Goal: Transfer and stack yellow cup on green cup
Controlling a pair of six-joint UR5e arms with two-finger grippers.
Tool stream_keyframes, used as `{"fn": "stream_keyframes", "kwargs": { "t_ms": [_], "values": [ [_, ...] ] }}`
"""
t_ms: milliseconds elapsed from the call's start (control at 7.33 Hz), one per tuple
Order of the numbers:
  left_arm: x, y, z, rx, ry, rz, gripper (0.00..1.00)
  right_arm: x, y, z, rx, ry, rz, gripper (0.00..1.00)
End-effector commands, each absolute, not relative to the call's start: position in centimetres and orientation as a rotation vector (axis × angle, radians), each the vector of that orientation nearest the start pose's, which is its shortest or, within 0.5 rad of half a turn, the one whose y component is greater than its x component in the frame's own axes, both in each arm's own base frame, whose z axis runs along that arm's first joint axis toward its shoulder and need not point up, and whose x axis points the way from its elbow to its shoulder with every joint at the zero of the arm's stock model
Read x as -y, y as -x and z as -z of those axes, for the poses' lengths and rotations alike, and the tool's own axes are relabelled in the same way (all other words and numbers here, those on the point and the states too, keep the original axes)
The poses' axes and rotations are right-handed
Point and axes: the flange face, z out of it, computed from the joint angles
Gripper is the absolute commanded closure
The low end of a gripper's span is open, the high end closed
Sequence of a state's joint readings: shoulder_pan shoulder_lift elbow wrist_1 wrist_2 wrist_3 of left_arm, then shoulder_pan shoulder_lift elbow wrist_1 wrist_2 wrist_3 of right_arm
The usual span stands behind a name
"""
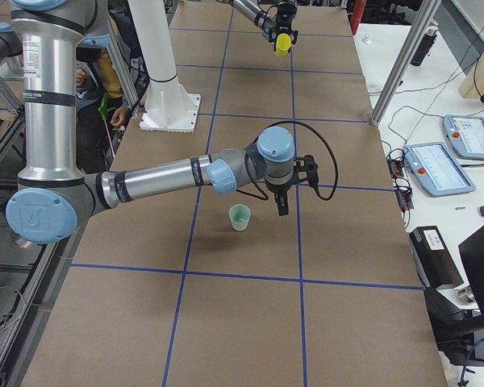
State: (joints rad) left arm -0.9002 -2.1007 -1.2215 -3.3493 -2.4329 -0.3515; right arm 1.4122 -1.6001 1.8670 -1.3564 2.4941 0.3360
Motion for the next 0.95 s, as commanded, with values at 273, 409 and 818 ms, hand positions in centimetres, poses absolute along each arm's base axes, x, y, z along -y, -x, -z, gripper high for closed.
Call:
{"fn": "stream_keyframes", "kwargs": {
  "t_ms": [273,409,818],
  "values": [
    [48.5,-44.7,-26.5,-1.525,-1.415,-0.957,1.0,52.2,14.4,-32.9,1.129,-0.127,-0.034,0.0],
    [48.4,-45.3,-25.3,-1.53,-1.437,-0.949,1.0,52.1,19.0,-28.2,1.168,-0.09,-0.039,0.0],
    [48.1,-46.3,-23.6,-1.533,-1.472,-0.913,0.93,49.2,29.4,-19.2,1.232,0.011,-0.028,0.0]
  ]
}}
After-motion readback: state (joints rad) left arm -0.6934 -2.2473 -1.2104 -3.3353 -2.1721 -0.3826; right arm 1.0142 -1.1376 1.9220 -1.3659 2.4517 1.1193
